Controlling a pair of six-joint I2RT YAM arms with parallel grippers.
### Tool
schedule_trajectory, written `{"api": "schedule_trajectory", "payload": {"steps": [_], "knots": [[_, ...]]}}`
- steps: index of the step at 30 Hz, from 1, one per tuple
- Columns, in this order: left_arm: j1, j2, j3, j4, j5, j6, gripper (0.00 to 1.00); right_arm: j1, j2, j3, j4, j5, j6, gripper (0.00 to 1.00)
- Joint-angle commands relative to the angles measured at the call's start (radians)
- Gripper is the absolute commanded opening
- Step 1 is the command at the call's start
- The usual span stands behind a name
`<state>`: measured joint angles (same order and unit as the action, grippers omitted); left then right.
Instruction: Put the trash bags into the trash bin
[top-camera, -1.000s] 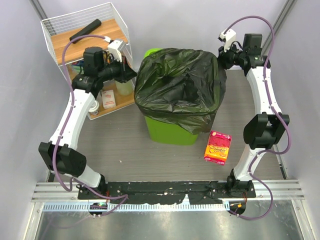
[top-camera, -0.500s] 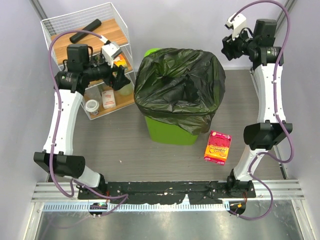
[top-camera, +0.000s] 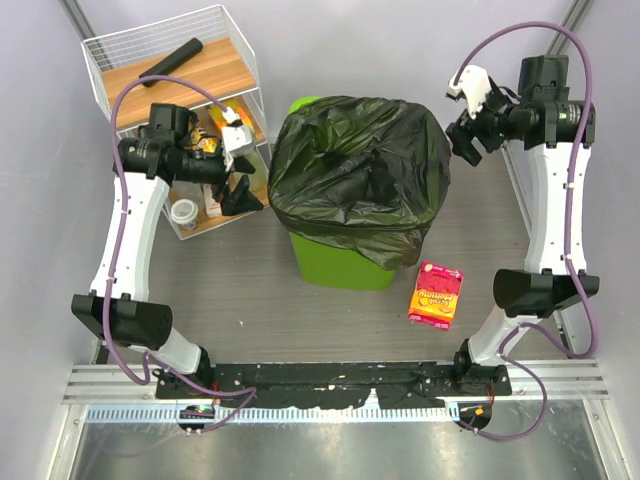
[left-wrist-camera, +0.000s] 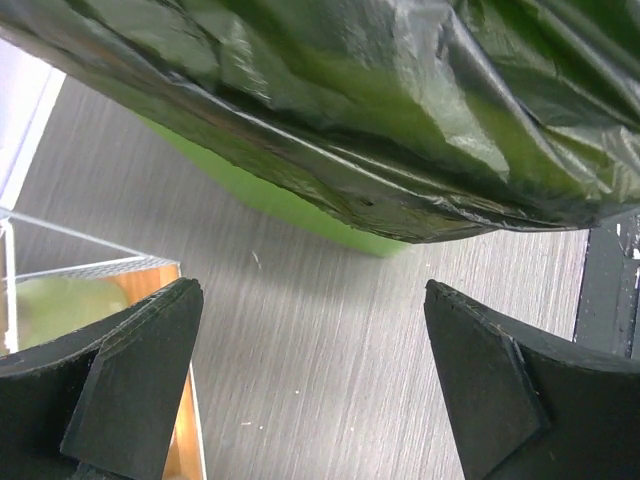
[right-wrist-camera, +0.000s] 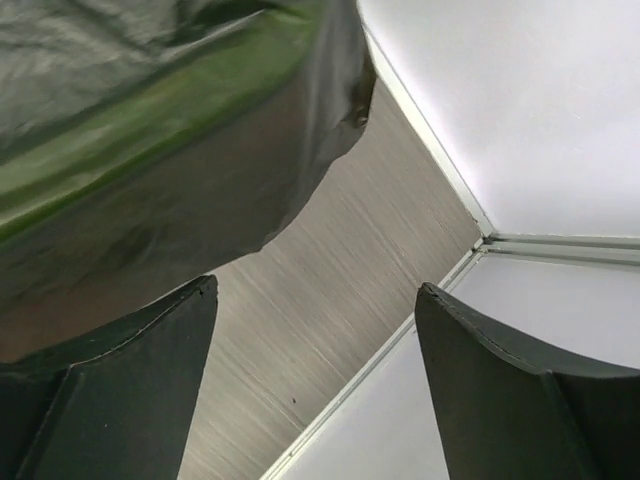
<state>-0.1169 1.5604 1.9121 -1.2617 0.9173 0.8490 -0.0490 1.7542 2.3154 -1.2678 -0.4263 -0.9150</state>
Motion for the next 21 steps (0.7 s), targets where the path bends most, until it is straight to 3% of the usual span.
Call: {"api": "schedule_trajectory", "payload": {"steps": [1, 4, 13, 18, 21], "knots": [[-0.012, -0.023, -0.033, 0.004, 0.107, 0.078, 0.97, -0.005, -0.07, -0.077, -0.082, -0.06, -0.093, 0.84], [-0.046, -0.023, -0.05, 0.045, 0.12, 0.041, 0.98, -0.005, -0.113, -0.165, 0.005, -0.078, -0.1, 0.85], [-0.11, -0.092, -0.228, 0.303, 0.111, -0.138, 0.95, -0.003, -0.119, -0.258, -0.003, -0.209, -0.167, 0.86], [-0.112, -0.114, -0.289, 0.38, 0.124, -0.212, 0.84, -0.003, -0.145, -0.344, 0.054, -0.262, -0.167, 0.85], [-0.113, -0.125, -0.309, 0.387, 0.14, -0.222, 0.72, -0.003, -0.15, -0.37, 0.071, -0.278, -0.168, 0.81]]}}
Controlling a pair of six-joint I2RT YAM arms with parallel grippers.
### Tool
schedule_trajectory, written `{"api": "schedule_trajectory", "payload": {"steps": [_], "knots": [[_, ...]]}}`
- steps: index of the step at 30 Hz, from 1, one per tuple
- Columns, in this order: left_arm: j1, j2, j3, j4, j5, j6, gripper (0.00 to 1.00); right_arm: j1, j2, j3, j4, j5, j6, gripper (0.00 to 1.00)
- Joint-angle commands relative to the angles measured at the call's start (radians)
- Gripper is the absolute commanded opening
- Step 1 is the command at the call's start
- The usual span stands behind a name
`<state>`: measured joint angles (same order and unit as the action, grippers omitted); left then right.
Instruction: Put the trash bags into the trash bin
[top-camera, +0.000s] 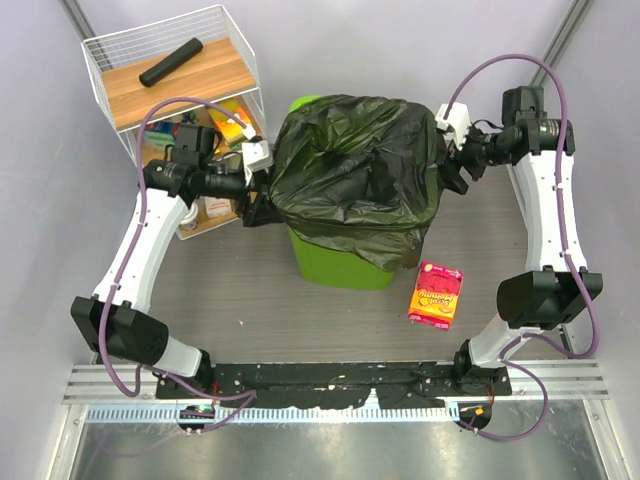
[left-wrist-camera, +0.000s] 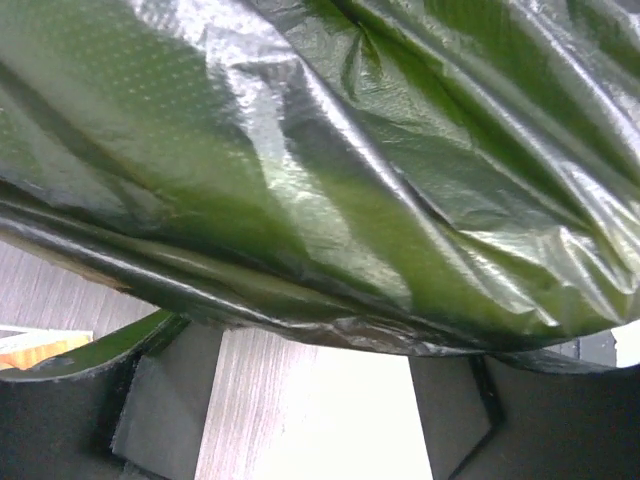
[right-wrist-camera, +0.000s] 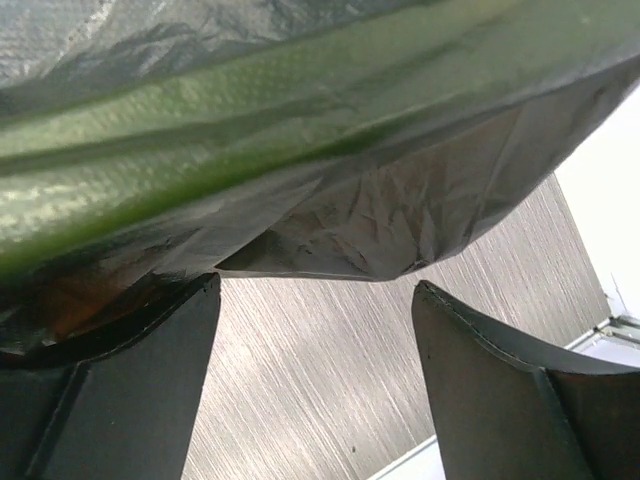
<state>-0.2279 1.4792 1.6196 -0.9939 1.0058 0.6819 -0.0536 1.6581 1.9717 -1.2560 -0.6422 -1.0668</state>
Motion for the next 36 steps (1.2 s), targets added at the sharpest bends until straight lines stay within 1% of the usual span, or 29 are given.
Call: {"api": "schedule_trajectory", "payload": {"steps": [1, 2, 3, 4, 5, 6, 7, 8, 9, 11, 12, 14, 15, 17, 18, 19, 21, 22, 23, 24, 27, 30, 33, 36], "knots": [[-0.002, -0.046, -0.021, 0.12, 0.056, -0.056, 0.65, 0.001, -0.052, -0.037, 0.061, -0.069, -0.018, 0.79], [-0.002, -0.051, -0.024, 0.12, 0.063, -0.058, 0.6, 0.001, -0.05, -0.04, 0.063, -0.071, -0.016, 0.73], [-0.004, -0.056, -0.029, 0.12, 0.066, -0.058, 0.54, 0.001, -0.05, -0.046, 0.073, -0.08, -0.007, 0.69], [-0.002, -0.062, -0.033, 0.121, 0.073, -0.058, 0.5, 0.001, -0.05, -0.048, 0.076, -0.083, -0.004, 0.6], [-0.004, -0.069, -0.038, 0.126, 0.08, -0.065, 0.44, 0.003, -0.052, -0.053, 0.082, -0.091, 0.004, 0.56], [-0.002, -0.072, -0.043, 0.132, 0.083, -0.079, 0.37, 0.001, -0.054, -0.056, 0.09, -0.099, 0.007, 0.48], [-0.002, -0.077, -0.047, 0.138, 0.088, -0.084, 0.31, 0.001, -0.055, -0.056, 0.095, -0.097, 0.014, 0.45], [-0.002, -0.083, -0.052, 0.141, 0.085, -0.085, 0.22, 0.001, -0.058, -0.057, 0.096, -0.099, 0.016, 0.38], [-0.002, -0.089, -0.056, 0.141, 0.085, -0.088, 0.16, 0.001, -0.061, -0.057, 0.098, -0.094, 0.016, 0.35], [-0.002, -0.106, -0.066, 0.143, 0.065, -0.084, 0.05, 0.001, -0.067, -0.062, 0.098, -0.08, 0.016, 0.25], [-0.002, -0.114, -0.073, 0.135, 0.053, -0.075, 0.03, 0.001, -0.069, -0.068, 0.099, -0.071, 0.016, 0.22], [-0.002, -0.126, -0.069, 0.103, 0.016, -0.038, 0.0, 0.001, -0.078, -0.077, 0.101, -0.05, 0.014, 0.12], [0.001, -0.131, -0.06, 0.08, -0.005, -0.024, 0.0, 0.001, -0.084, -0.08, 0.102, -0.045, 0.013, 0.07], [0.004, -0.131, -0.043, 0.043, -0.036, -0.001, 0.0, 0.001, -0.092, -0.085, 0.102, -0.031, 0.013, 0.02], [0.005, -0.132, -0.034, 0.025, -0.061, 0.008, 0.05, 0.001, -0.093, -0.092, 0.102, -0.022, 0.011, 0.01], [0.006, -0.131, -0.024, 0.003, -0.074, 0.028, 0.12, 0.001, -0.098, -0.094, 0.105, -0.017, 0.013, 0.01], [0.013, -0.122, 0.003, -0.037, -0.079, 0.065, 0.49, 0.001, -0.103, -0.097, 0.109, -0.007, 0.01, 0.01], [0.018, -0.116, 0.017, -0.06, -0.072, 0.08, 0.65, 0.001, -0.104, -0.097, 0.11, -0.005, 0.01, 0.01], [0.024, -0.108, 0.032, -0.078, -0.064, 0.088, 0.77, 0.001, -0.104, -0.097, 0.11, -0.004, 0.01, 0.01], [0.024, -0.106, 0.042, -0.084, -0.056, 0.087, 0.84, 0.001, -0.103, -0.094, 0.11, -0.001, 0.011, 0.01], [0.025, -0.103, 0.056, -0.057, -0.036, 0.064, 0.93, 0.001, -0.101, -0.093, 0.109, -0.001, 0.01, 0.01], [0.024, -0.118, 0.025, 0.044, 0.0, -0.01, 0.99, 0.001, -0.1, -0.094, 0.107, -0.001, 0.011, 0.01], [0.022, -0.103, 0.023, 0.145, 0.062, -0.116, 1.0, 0.001, -0.103, -0.094, 0.11, -0.005, 0.016, 0.01], [0.012, -0.074, 0.02, 0.234, 0.082, -0.223, 1.0, 0.001, -0.101, -0.091, 0.113, -0.011, 0.019, 0.01]]}}
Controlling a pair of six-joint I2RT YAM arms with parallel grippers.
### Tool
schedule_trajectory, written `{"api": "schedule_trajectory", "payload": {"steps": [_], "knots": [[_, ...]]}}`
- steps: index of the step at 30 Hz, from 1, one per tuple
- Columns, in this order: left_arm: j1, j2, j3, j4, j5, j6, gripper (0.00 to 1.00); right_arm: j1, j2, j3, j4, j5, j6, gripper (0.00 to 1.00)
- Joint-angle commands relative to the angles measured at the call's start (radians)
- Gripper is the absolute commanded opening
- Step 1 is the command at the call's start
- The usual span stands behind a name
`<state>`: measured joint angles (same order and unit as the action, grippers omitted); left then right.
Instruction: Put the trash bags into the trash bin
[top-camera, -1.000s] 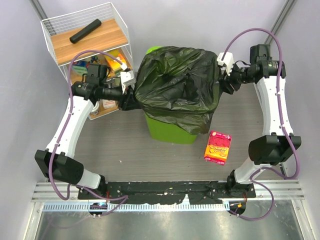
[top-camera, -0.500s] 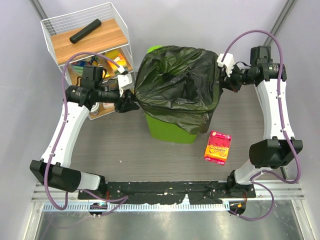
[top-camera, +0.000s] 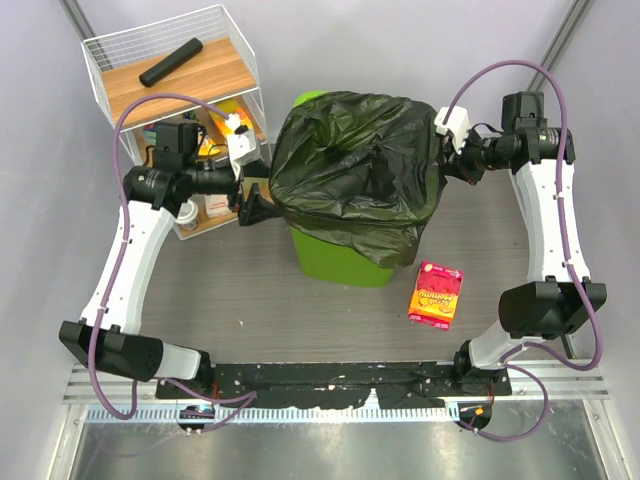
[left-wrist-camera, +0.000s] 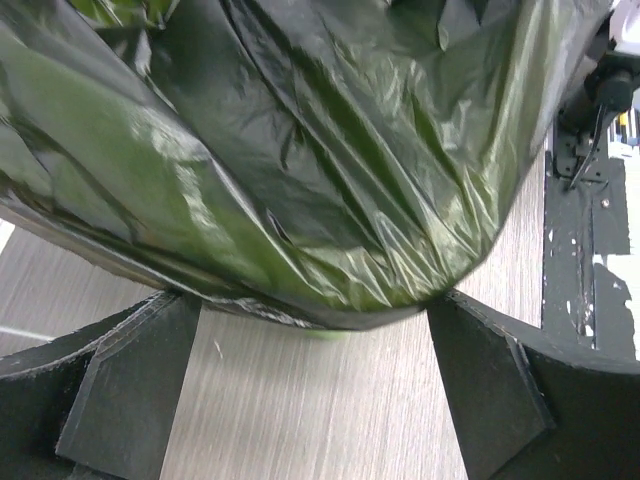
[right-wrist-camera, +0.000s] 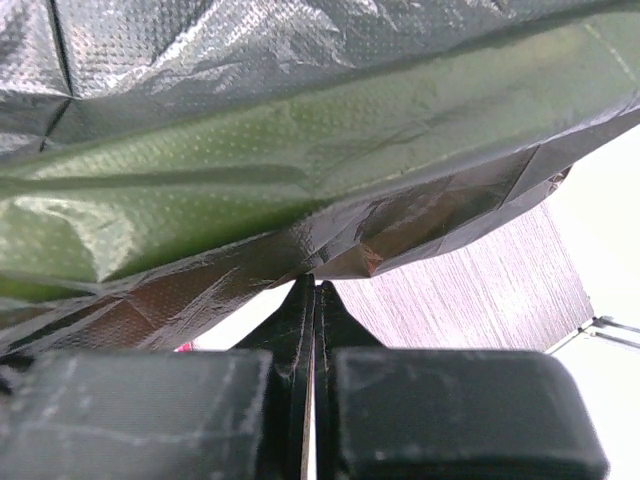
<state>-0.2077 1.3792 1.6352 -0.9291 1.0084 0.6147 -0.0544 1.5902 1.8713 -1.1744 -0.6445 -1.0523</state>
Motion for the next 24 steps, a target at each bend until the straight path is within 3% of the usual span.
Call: {"api": "schedule_trajectory", "payload": {"steps": [1, 6, 10, 12, 16, 20, 21, 24], "knots": [[-0.015, 0.032, 0.002, 0.176, 0.076, -0.168, 1.0, 0.002, -0.035, 0.012, 0.033, -0.012, 0.006, 0.01], [-0.033, 0.023, -0.046, 0.193, 0.07, -0.155, 0.99, 0.002, -0.035, 0.017, 0.038, -0.017, 0.012, 0.01], [-0.039, 0.008, -0.103, 0.225, 0.071, -0.159, 0.87, 0.002, -0.03, 0.017, 0.048, -0.029, 0.023, 0.01], [-0.038, -0.003, -0.132, 0.246, 0.076, -0.17, 0.74, 0.002, -0.026, 0.019, 0.05, -0.035, 0.028, 0.01], [-0.039, -0.022, -0.169, 0.268, 0.078, -0.179, 0.31, 0.002, -0.026, 0.009, 0.064, -0.035, 0.041, 0.01], [-0.039, -0.037, -0.19, 0.277, 0.052, -0.179, 0.05, 0.002, -0.032, -0.009, 0.084, -0.038, 0.057, 0.01], [-0.038, -0.039, -0.196, 0.279, 0.047, -0.182, 0.0, 0.002, -0.033, -0.018, 0.099, -0.04, 0.06, 0.01], [-0.038, -0.048, -0.21, 0.291, 0.039, -0.187, 0.0, -0.004, -0.047, -0.069, 0.157, -0.041, 0.081, 0.01]]}}
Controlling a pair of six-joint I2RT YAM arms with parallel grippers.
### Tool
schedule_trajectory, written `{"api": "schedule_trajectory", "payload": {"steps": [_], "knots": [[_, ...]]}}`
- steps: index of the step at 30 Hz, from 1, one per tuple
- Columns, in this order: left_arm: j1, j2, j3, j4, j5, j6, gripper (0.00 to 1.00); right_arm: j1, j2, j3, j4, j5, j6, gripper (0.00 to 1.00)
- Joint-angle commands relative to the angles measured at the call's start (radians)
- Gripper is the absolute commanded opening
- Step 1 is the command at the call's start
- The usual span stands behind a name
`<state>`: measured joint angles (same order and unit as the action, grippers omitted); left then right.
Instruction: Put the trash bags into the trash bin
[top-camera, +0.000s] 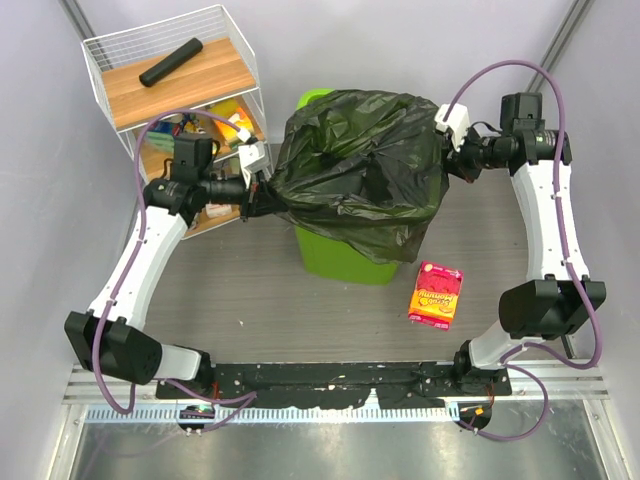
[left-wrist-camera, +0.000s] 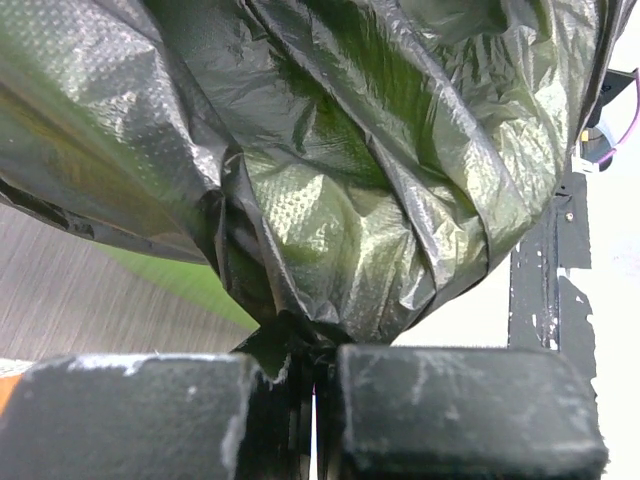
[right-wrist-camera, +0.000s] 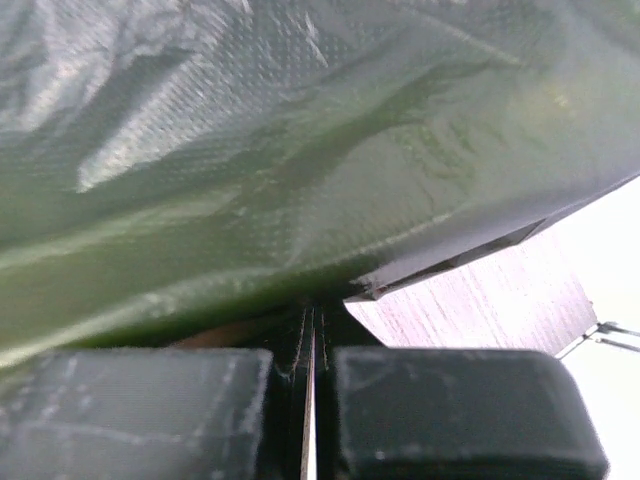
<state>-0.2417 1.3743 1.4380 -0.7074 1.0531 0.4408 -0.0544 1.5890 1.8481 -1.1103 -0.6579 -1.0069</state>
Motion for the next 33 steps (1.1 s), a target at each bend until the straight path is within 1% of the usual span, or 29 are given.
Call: {"api": "schedule_trajectory", "payload": {"steps": [1, 8, 18, 21, 22, 23, 24, 25, 26, 27, 28, 29, 30, 31, 32, 33], "knots": [[-0.004, -0.043, -0.022, 0.072, -0.01, -0.013, 0.0, -0.005, -0.049, -0.053, 0.102, -0.035, 0.039, 0.01], [-0.004, -0.052, -0.096, 0.108, -0.061, -0.01, 0.0, -0.051, -0.055, -0.136, 0.194, -0.092, 0.096, 0.01], [-0.005, -0.055, -0.136, 0.125, -0.093, -0.008, 0.0, -0.146, -0.073, -0.219, 0.268, -0.167, 0.157, 0.02], [-0.004, -0.057, -0.13, 0.126, -0.099, -0.019, 0.0, -0.176, -0.066, -0.178, 0.297, -0.154, 0.258, 0.01], [-0.004, -0.055, -0.122, 0.125, -0.099, -0.024, 0.0, -0.191, -0.061, -0.165, 0.294, -0.154, 0.275, 0.05], [-0.005, -0.057, -0.113, 0.123, -0.094, -0.027, 0.01, -0.205, -0.057, -0.139, 0.278, -0.16, 0.298, 0.14], [-0.004, -0.057, -0.102, 0.118, -0.088, -0.03, 0.03, -0.214, -0.058, -0.126, 0.265, -0.179, 0.291, 0.22], [-0.004, -0.055, -0.094, 0.114, -0.085, -0.031, 0.08, -0.223, -0.055, -0.098, 0.223, -0.187, 0.277, 0.35], [-0.004, -0.055, -0.085, 0.109, -0.084, -0.034, 0.13, -0.225, -0.044, -0.083, 0.196, -0.195, 0.234, 0.43], [-0.004, -0.054, -0.076, 0.103, -0.084, -0.034, 0.15, -0.225, -0.041, -0.046, 0.147, -0.197, 0.219, 0.5], [-0.004, -0.054, -0.067, 0.094, -0.084, -0.036, 0.19, -0.228, -0.028, -0.029, 0.123, -0.201, 0.18, 0.53], [-0.004, -0.054, -0.053, 0.088, -0.087, -0.036, 0.23, -0.226, -0.018, 0.02, 0.036, -0.216, 0.144, 0.59], [-0.004, -0.05, -0.044, 0.079, -0.088, -0.036, 0.26, -0.226, 0.008, 0.081, -0.026, -0.224, 0.06, 0.62], [-0.004, -0.049, -0.034, 0.072, -0.093, -0.037, 0.27, -0.226, 0.023, 0.112, -0.113, -0.236, 0.039, 0.65], [-0.004, -0.047, -0.025, 0.071, -0.097, -0.04, 0.29, -0.228, 0.049, 0.161, -0.149, -0.241, -0.007, 0.66], [-0.004, -0.046, -0.018, 0.065, -0.099, -0.04, 0.29, -0.226, 0.063, 0.189, -0.236, -0.256, -0.034, 0.79]]}}
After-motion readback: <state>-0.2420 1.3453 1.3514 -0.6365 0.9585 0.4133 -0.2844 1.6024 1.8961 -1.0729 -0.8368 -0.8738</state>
